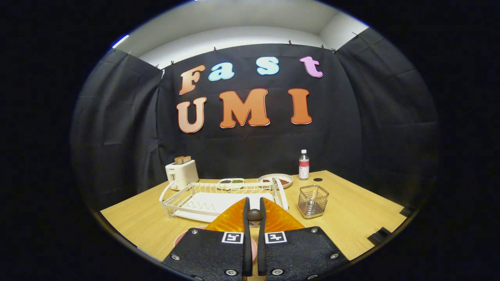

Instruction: Take the plate from the dish rack, then take the spoon from the basket and place it into the plate.

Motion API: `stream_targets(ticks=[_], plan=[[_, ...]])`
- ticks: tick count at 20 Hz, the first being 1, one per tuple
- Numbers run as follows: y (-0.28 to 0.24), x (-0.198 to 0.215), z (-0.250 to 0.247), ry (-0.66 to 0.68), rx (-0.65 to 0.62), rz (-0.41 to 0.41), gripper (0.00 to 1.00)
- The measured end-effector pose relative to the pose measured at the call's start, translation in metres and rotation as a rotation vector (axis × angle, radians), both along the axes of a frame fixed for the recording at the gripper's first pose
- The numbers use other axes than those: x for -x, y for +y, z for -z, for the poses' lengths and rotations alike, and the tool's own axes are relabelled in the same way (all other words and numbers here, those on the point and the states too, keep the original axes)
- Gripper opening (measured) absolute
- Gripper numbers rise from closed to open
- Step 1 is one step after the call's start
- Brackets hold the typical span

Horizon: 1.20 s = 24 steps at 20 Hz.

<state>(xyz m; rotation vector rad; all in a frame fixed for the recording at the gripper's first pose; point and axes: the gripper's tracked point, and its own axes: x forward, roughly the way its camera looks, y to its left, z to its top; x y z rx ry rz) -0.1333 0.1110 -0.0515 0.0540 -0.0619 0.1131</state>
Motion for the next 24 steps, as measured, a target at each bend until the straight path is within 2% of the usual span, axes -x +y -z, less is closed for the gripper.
stream_targets(ticks=[5, 10, 14, 22, 24], plan=[[0.032, 0.002, 0.02, 0.009, 0.005, -0.028, 0.06], [0.056, 0.003, 0.035, -0.003, -0.07, -0.075, 0.05], [0.061, -0.004, 0.051, 0.006, -0.012, -0.058, 0.06], [0.07, -0.01, 0.065, 0.028, -0.007, -0.079, 0.06], [0.074, -0.01, 0.073, 0.041, 0.011, -0.092, 0.09]])
